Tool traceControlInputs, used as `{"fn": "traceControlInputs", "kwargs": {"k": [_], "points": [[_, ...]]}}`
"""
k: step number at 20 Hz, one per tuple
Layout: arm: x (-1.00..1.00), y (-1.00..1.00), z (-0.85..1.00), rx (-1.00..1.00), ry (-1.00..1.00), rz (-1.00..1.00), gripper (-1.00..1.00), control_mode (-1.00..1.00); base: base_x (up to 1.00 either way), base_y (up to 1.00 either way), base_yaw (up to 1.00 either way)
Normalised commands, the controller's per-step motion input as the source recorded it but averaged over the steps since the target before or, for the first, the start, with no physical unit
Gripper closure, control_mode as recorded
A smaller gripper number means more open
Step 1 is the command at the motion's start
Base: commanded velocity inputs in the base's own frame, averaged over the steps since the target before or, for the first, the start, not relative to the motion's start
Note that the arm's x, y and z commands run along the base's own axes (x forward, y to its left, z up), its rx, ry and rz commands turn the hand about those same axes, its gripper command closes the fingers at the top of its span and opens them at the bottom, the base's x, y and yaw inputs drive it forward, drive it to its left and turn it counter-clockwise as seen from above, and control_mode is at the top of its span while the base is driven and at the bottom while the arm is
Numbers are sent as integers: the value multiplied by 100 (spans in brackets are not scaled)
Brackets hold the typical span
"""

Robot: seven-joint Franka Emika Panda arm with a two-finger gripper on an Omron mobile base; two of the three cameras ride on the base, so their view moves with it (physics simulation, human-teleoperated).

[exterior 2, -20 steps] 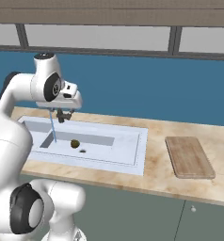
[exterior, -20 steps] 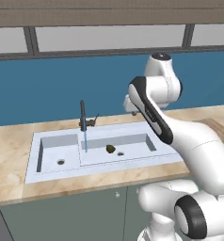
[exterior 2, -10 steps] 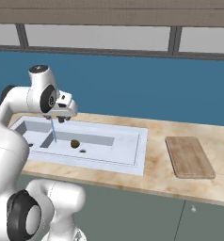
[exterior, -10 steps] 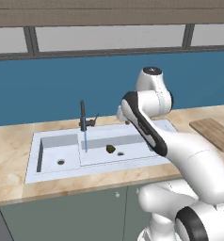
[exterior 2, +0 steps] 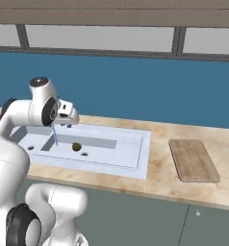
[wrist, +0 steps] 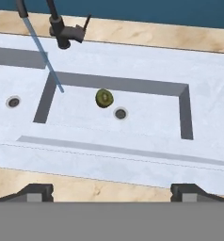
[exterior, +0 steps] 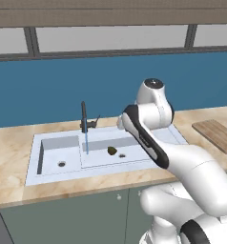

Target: Pick the kiwi from the sink and place it on the cutting board to airdry. Then turn off the sink faucet.

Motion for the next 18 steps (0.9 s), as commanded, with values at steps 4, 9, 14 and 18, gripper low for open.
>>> {"fn": "traceControlInputs", "kwargs": {"k": [4,9,14,18], "points": [[20,0,-14,3,0,0,-100,-100,0,0,0],[23,3,-15,4,4,0,-100,-100,0,0,0],[15,8,-20,1,3,0,-100,-100,0,0,0],[8,14,-31,0,0,0,-100,-100,0,0,0]]}}
